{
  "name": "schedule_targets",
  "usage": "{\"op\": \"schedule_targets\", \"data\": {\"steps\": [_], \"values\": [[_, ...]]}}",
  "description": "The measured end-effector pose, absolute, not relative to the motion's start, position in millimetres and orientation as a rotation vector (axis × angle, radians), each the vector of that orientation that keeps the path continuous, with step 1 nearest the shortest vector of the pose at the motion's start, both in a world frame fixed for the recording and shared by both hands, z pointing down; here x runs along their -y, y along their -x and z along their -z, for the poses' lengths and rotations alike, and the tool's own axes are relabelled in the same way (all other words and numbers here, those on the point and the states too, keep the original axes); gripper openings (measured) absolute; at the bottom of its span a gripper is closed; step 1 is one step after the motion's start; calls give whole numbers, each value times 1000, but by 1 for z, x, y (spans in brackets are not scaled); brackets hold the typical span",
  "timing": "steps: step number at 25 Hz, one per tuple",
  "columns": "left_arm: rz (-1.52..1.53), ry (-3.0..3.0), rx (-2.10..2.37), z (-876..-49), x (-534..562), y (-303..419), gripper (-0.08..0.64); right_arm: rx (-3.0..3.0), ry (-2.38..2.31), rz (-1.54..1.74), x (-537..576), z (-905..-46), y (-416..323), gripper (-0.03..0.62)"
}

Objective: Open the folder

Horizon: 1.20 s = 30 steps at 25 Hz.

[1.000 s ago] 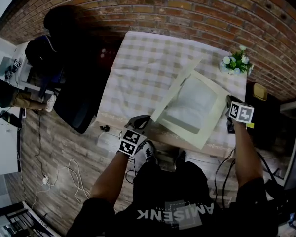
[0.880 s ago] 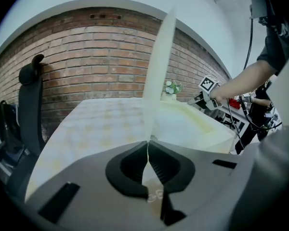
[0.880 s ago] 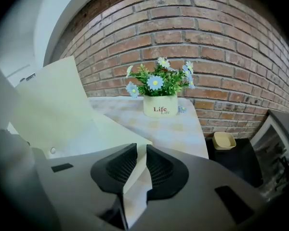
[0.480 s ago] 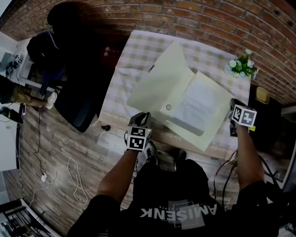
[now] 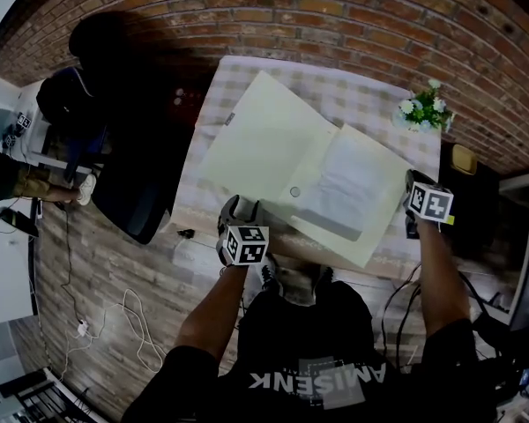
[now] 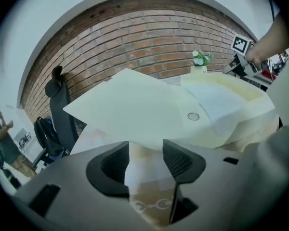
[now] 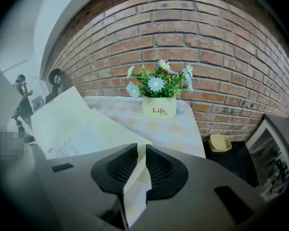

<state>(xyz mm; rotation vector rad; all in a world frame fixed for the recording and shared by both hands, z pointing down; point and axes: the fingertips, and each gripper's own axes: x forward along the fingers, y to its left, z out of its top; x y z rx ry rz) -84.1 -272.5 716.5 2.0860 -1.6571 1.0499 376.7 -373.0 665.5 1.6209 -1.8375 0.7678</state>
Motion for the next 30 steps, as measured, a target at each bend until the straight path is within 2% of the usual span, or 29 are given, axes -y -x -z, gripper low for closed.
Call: {"op": "schedule_targets", "data": {"steps": [14, 16, 17, 18, 22, 25, 28, 30], "values": [[-1237, -2128, 1813, -713, 273, 85, 243, 1838, -1645, -789, 373, -665, -378, 84], [-1256, -2126, 1830, -712, 274, 88, 259, 1838, -1646, -789, 373, -665, -378, 84], [-1270, -2120, 1845, -711, 275, 90, 286, 1839, -1647, -791, 373, -666, -379, 84], [-1285, -2114, 1856, -711, 277, 92, 346, 1839, -1648, -793, 373, -666, -379, 84], [-1411, -2165, 1805, -714, 282, 92, 359, 1841, -1645, -787, 372, -666, -379, 84], [-1494, -2263, 1692, -712, 284, 83, 353, 1845, -1647, -789, 372, -667, -379, 84], [-1503, -2385, 1492, -713, 281, 69, 206, 1849, -1657, -793, 373, -666, -379, 84], [-1504, -2427, 1395, -723, 279, 68, 196, 1848, -1662, -797, 372, -666, -379, 84]]}}
